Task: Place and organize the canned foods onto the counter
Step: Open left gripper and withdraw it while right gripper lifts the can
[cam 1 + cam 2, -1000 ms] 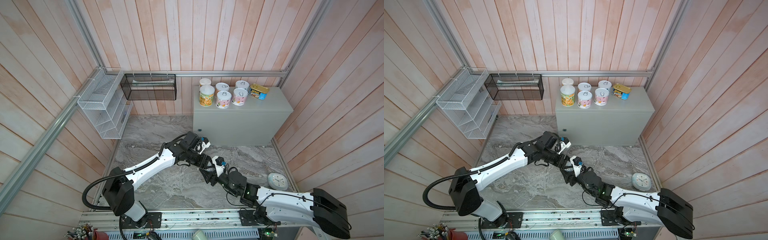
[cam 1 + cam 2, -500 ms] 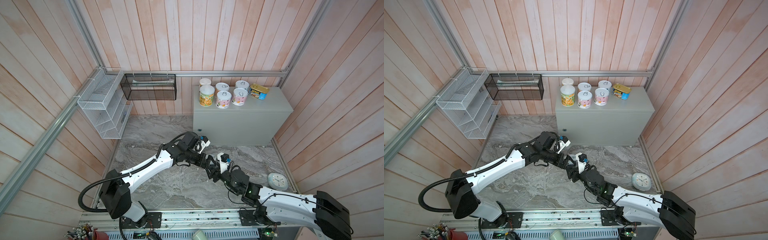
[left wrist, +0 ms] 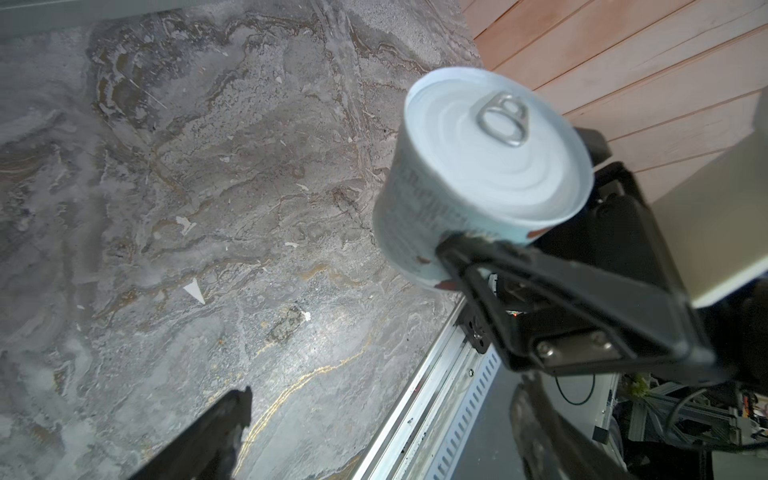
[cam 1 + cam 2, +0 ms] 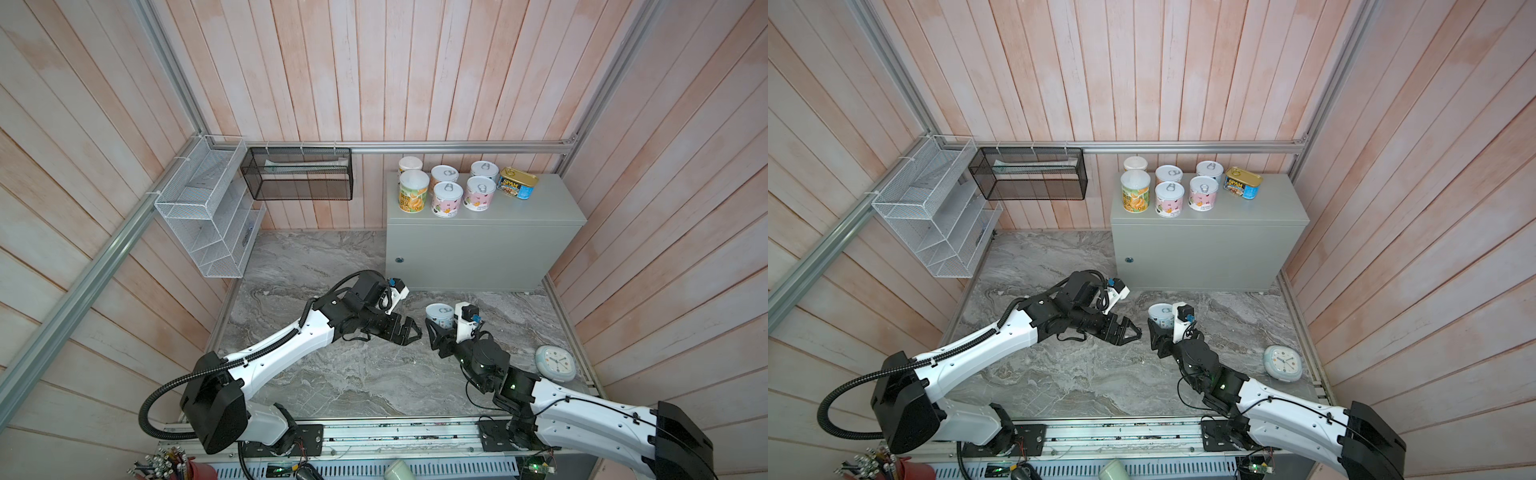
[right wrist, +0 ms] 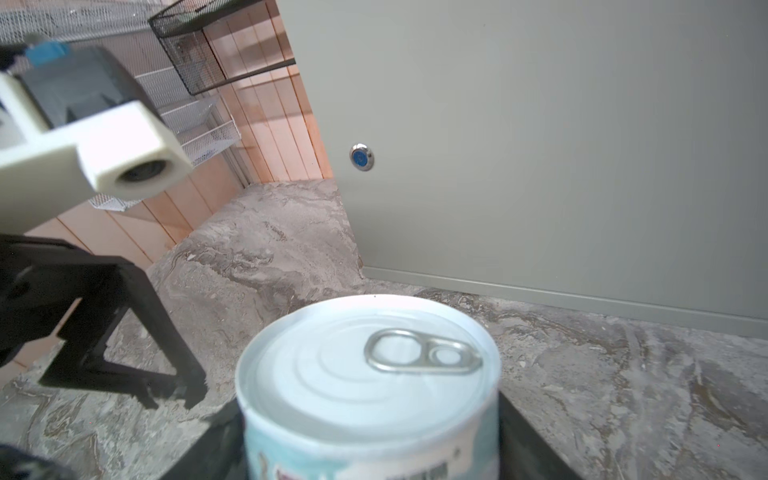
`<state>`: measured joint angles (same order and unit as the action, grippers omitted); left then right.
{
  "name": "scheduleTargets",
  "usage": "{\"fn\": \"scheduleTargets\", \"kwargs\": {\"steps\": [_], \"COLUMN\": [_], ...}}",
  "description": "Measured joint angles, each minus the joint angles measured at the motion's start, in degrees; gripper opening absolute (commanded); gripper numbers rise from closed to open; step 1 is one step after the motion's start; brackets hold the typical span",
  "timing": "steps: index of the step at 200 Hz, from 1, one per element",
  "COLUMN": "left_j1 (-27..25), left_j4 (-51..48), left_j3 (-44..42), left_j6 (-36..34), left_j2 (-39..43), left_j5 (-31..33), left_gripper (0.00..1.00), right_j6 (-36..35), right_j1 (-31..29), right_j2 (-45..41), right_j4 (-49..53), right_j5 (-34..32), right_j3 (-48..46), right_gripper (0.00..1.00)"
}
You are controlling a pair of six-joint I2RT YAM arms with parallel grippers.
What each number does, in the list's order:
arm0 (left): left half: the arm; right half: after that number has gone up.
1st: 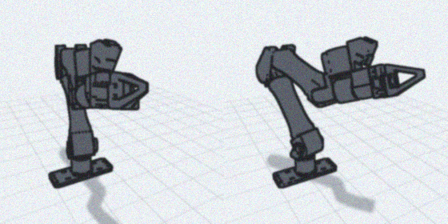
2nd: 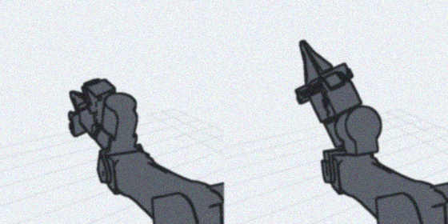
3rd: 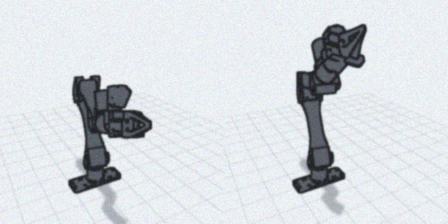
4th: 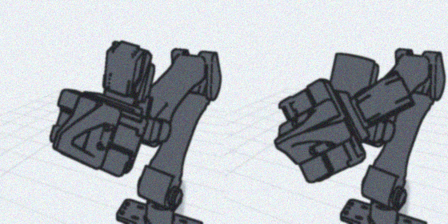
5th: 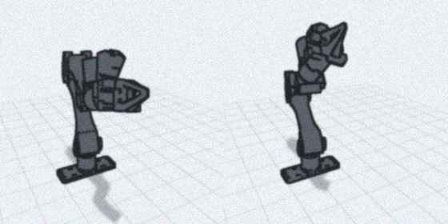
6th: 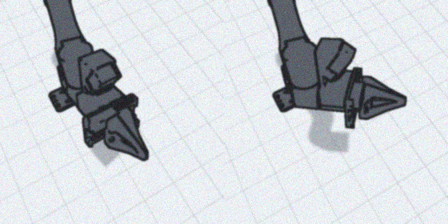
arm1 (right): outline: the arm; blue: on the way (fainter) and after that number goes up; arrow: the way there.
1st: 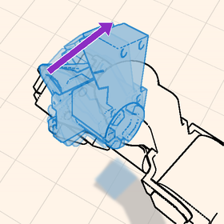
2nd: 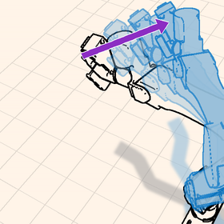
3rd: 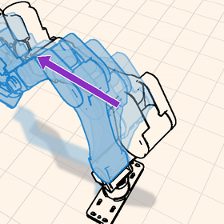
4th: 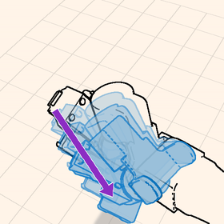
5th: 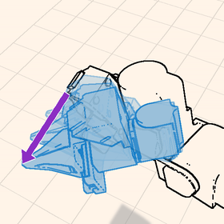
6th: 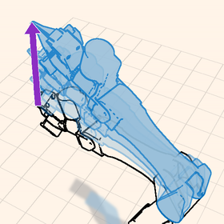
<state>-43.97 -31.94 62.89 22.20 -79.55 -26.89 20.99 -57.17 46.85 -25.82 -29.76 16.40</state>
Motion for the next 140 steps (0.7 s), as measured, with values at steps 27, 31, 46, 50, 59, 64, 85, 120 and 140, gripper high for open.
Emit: {"fn": "scheduleTargets", "kwargs": {"steps": [27,31,46,50,59,64,85,120,140], "left_j1": [0.7,0.7,0.9,0.9,0.9,0.9,0.9,0.9,0.9], "left_j4": [3.7,4.3,6.1,6.5,7.5,8.0,9.9,14.4,18.8], "left_j3": [-3.5,-4.1,-5.9,-6.3,-7.5,-8.4,-11.8,-16.9,-21.1], "left_j6": [0.6,0.7,0.8,0.8,0.8,0.8,0.7,-0.2,-1.0], "left_j2": [3.4,3.8,5.2,5.5,6.5,7.1,10.3,15.0,16.8], "left_j5": [2.5,3.2,5.8,6.6,8.6,9.9,14.6,21.7,25.5], "left_gripper": [1.00,1.00,1.00,1.00,1.00,1.00,1.00,1.00,1.00], "right_j6": [-0.5,-0.6,-1.3,-1.4,-1.7,-2.0,-3.1,-5.2,-6.5], "right_j1": [0.2,0.3,1.2,1.5,2.3,2.8,4.7,9.5,13.6], "right_j2": [-6.0,-6.8,-9.0,-9.4,-10.2,-10.6,-12.0,-11.9,-9.2], "right_j4": [3.7,4.3,7.5,8.4,10.6,12.0,15.9,19.9,21.8], "right_j5": [-2.2,-2.3,-2.4,-2.3,-2.3,-2.1,-1.9,-0.5,1.3], "right_j3": [0.0,0.1,1.2,1.6,2.8,3.7,7.2,14.0,19.3], "right_gripper": [0.61,0.62,0.61,0.61,0.61,0.61,0.61,0.61,0.60]}}
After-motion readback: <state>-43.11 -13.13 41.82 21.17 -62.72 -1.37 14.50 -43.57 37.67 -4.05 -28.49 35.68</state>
